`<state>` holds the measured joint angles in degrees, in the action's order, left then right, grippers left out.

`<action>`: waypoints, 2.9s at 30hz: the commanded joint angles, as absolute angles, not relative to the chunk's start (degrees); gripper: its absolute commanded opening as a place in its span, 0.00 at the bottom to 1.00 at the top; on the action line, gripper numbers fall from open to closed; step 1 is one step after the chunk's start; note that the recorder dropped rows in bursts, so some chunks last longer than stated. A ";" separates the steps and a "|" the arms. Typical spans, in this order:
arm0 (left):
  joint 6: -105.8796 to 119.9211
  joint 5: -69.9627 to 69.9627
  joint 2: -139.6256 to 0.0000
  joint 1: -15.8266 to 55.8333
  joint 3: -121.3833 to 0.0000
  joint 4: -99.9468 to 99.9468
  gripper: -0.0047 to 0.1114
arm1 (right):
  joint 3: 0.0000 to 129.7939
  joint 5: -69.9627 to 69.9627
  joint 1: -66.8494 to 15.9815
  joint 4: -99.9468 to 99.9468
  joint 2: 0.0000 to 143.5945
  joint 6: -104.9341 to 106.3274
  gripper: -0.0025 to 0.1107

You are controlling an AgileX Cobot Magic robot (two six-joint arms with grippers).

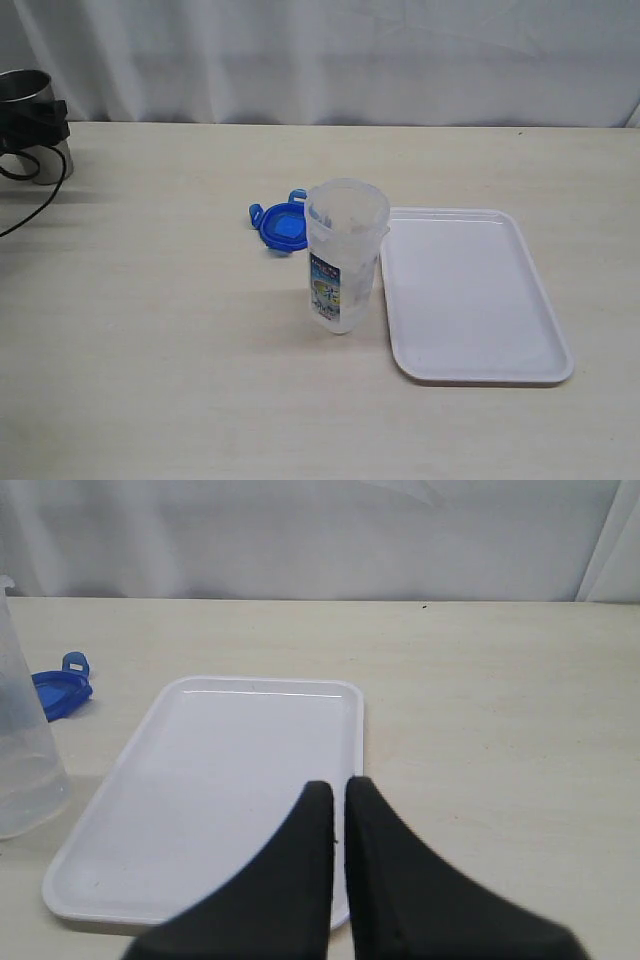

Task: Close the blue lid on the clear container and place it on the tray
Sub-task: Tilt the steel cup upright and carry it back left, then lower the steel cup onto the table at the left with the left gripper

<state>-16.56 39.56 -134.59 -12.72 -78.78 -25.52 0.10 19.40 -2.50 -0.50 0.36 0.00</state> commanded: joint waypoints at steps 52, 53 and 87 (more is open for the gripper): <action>-24.29 42.35 -134.40 -7.93 -79.64 -36.77 0.75 | 0.00 19.40 -2.17 -0.40 0.00 0.42 0.06; -24.29 42.34 -134.40 -7.93 -79.64 -36.77 0.75 | 0.00 19.40 -2.17 -0.40 0.00 0.42 0.06; -23.94 44.49 -134.17 -10.07 -72.60 -41.32 0.94 | 0.00 19.40 -2.17 -0.40 0.00 0.42 0.06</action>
